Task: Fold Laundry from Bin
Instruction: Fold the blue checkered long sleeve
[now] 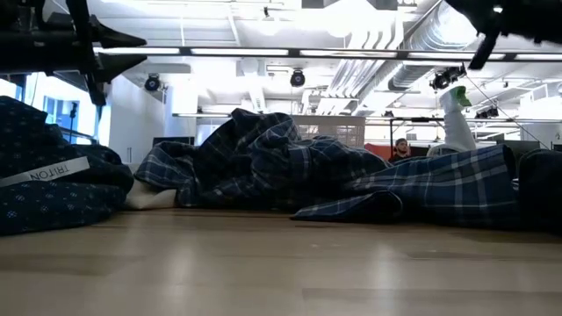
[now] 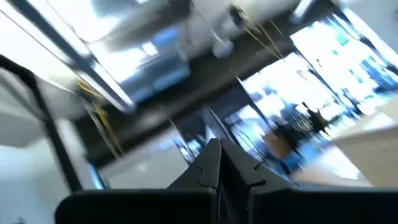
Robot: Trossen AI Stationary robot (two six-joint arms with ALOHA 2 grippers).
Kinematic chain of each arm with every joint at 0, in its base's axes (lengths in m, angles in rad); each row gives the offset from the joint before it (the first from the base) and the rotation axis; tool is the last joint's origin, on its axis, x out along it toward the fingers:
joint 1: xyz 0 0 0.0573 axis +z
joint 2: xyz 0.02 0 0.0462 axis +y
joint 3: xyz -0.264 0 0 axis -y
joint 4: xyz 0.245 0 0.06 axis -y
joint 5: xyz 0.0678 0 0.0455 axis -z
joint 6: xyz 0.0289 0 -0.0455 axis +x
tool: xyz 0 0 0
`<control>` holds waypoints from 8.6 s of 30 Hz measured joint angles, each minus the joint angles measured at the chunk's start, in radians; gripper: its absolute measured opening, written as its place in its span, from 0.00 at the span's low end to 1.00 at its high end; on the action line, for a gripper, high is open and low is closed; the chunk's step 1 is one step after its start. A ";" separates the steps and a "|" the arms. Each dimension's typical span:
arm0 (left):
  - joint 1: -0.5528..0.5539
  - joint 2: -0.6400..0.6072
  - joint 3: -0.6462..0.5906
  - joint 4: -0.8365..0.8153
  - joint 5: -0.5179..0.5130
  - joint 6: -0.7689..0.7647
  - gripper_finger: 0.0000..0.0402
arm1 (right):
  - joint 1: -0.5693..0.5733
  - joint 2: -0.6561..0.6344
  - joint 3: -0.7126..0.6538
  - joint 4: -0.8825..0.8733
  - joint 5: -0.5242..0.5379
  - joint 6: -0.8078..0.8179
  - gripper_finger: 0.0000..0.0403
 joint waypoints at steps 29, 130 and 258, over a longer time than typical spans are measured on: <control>0.011 0.109 0.319 -0.659 0.210 0.213 0.27 | -0.247 1.821 1.727 -1.329 -0.484 -0.052 0.50; 0.247 1.445 2.080 -0.850 0.188 1.079 0.00 | -0.183 1.170 1.849 -0.995 -0.431 -0.214 0.00; 0.032 1.525 1.521 -0.264 0.785 0.845 0.57 | -0.311 1.356 1.850 -0.088 0.117 -0.707 0.00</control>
